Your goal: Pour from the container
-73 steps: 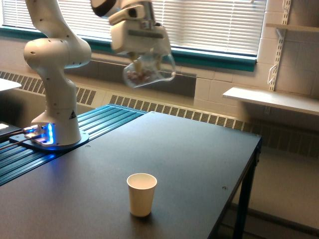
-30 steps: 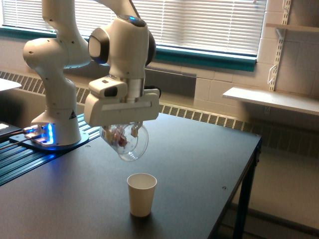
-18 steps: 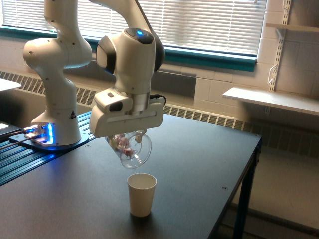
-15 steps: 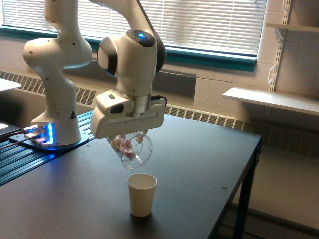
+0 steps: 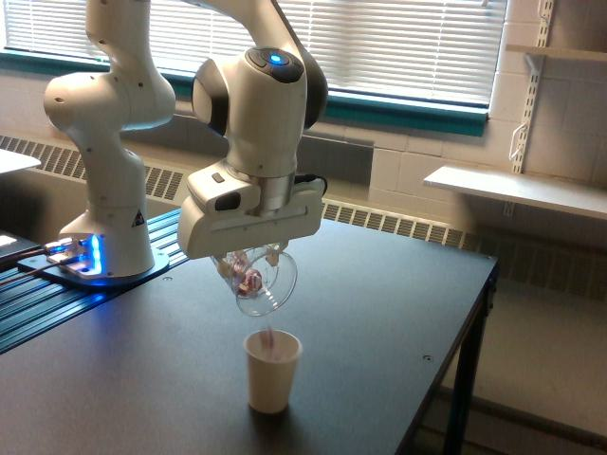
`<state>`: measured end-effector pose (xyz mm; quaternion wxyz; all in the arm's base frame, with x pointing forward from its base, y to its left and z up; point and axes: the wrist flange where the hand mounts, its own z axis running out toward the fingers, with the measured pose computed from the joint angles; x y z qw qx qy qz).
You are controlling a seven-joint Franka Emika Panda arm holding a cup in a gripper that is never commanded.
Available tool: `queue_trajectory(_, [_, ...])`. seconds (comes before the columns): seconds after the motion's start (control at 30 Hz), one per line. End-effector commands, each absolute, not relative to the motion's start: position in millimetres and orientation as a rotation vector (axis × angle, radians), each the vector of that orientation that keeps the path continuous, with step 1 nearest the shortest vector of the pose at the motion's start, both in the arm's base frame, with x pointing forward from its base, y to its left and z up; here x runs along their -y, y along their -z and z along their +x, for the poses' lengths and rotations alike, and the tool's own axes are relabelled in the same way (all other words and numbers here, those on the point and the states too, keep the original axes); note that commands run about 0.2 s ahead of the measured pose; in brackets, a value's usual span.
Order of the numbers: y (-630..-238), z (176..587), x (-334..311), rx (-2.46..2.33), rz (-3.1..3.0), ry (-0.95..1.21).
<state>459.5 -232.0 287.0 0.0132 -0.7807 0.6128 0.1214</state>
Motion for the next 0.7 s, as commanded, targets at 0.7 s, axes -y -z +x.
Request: queue_trajectory(0.7, [-278.6, 458.5, 240.3, -1.946, -2.417, -0.453])
